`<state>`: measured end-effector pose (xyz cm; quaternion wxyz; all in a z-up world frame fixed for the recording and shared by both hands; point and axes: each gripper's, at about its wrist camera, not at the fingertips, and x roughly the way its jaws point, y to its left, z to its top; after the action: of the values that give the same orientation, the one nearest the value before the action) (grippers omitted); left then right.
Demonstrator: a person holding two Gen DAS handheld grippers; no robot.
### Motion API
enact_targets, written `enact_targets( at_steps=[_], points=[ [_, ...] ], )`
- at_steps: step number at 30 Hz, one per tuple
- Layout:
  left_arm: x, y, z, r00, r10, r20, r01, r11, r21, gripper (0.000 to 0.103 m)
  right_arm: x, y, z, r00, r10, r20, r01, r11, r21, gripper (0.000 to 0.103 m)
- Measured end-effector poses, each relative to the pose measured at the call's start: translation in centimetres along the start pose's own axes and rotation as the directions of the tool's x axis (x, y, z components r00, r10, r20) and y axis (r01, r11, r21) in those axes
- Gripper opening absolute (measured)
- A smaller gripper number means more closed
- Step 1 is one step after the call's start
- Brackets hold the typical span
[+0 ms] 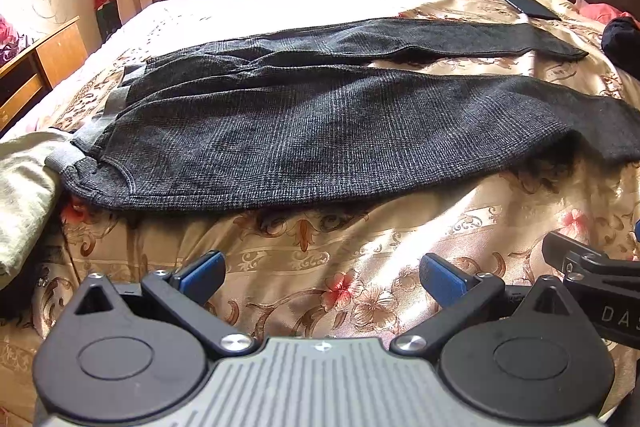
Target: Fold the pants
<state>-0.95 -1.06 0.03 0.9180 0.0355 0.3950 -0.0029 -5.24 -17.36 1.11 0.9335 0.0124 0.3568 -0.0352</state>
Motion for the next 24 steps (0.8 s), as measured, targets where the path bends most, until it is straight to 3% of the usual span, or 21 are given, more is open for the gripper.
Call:
enact_targets(
  at_steps=[24],
  points=[
    [-0.05, -0.25, -0.14, 0.999, 0.039, -0.01, -0.039, 0.999, 0.003, 0.103, 0.3, 0.22, -0.01, 1.0, -0.004, -0.002, 0.004, 1.0, -0.011, 0.102]
  ],
)
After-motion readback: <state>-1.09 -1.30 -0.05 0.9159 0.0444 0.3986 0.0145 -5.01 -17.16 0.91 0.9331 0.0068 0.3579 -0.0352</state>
